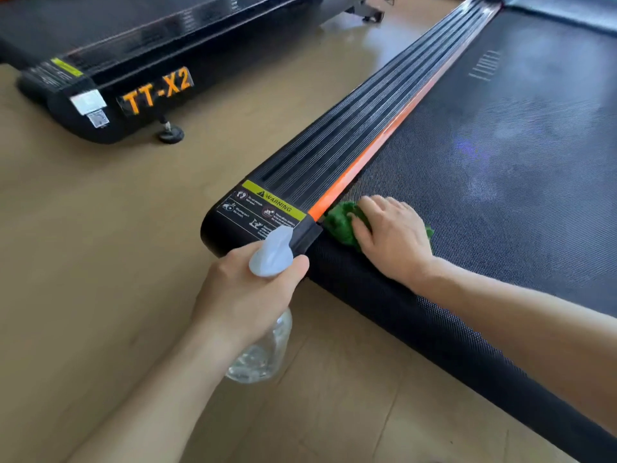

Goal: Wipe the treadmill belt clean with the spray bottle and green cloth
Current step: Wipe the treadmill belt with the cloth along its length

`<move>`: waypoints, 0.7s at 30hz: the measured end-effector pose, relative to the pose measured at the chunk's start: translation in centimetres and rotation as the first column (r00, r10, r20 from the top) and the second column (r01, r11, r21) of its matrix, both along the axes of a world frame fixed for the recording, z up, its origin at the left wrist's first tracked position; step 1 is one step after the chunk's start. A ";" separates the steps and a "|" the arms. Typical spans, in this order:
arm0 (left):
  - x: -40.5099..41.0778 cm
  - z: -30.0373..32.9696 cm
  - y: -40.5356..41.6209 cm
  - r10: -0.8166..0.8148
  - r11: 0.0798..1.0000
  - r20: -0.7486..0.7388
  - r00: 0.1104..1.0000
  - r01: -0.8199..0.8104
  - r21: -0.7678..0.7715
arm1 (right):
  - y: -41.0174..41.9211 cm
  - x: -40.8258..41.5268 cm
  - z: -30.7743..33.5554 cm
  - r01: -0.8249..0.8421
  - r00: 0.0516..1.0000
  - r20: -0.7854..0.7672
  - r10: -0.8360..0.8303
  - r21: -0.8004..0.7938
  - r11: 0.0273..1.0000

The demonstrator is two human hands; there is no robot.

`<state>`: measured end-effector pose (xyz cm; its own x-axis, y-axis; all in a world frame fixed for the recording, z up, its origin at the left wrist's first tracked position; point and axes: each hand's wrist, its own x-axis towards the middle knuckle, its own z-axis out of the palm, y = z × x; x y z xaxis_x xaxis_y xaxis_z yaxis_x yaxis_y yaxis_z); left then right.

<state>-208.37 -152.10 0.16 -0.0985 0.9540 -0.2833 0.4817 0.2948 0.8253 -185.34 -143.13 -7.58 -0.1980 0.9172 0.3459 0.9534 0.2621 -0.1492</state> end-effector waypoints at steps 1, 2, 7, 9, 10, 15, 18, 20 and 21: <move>0.3 0.0 0.1 -0.014 1.000 0.000 1.000 0.014 -0.004 | -2.0 0.3 0.1 -0.047 0.999 0.015 0.047 -0.009 0.999; 0.6 -0.1 0.2 -0.023 1.000 0.002 1.000 0.023 -0.007 | -3.7 0.5 0.4 -0.103 0.994 0.039 0.103 -0.022 0.994; 2.0 -0.2 0.6 -0.031 0.999 0.018 0.999 0.032 -0.017 | -4.4 1.9 0.5 -0.361 0.923 0.134 0.360 -0.014 0.932; 2.2 -0.3 0.7 -0.035 0.999 0.014 0.999 0.035 -0.016 | -0.9 2.6 0.4 -0.347 0.928 0.147 0.342 0.005 0.938; 2.1 -0.3 0.7 -0.028 1.000 0.014 1.000 0.028 -0.011 | 1.4 2.9 0.4 -0.271 0.955 0.134 0.266 0.016 0.963; 2.7 0.2 0.8 -0.019 1.000 0.012 1.000 0.019 0.012 | 6.7 2.8 0.2 0.261 0.965 0.013 -0.260 -0.017 0.965; 3.4 0.7 0.7 -0.041 0.999 0.037 0.998 0.040 0.005 | 0.4 2.3 0.3 0.058 0.998 0.013 -0.058 -0.043 0.997; 3.8 0.7 0.8 -0.036 0.999 0.057 0.998 0.036 -0.004 | -4.9 2.6 0.8 -0.111 0.994 0.009 0.111 -0.072 0.991; 4.0 0.7 0.8 -0.030 0.999 0.075 0.997 0.031 -0.017 | -6.5 2.9 1.0 -0.193 0.981 0.009 0.194 -0.077 0.978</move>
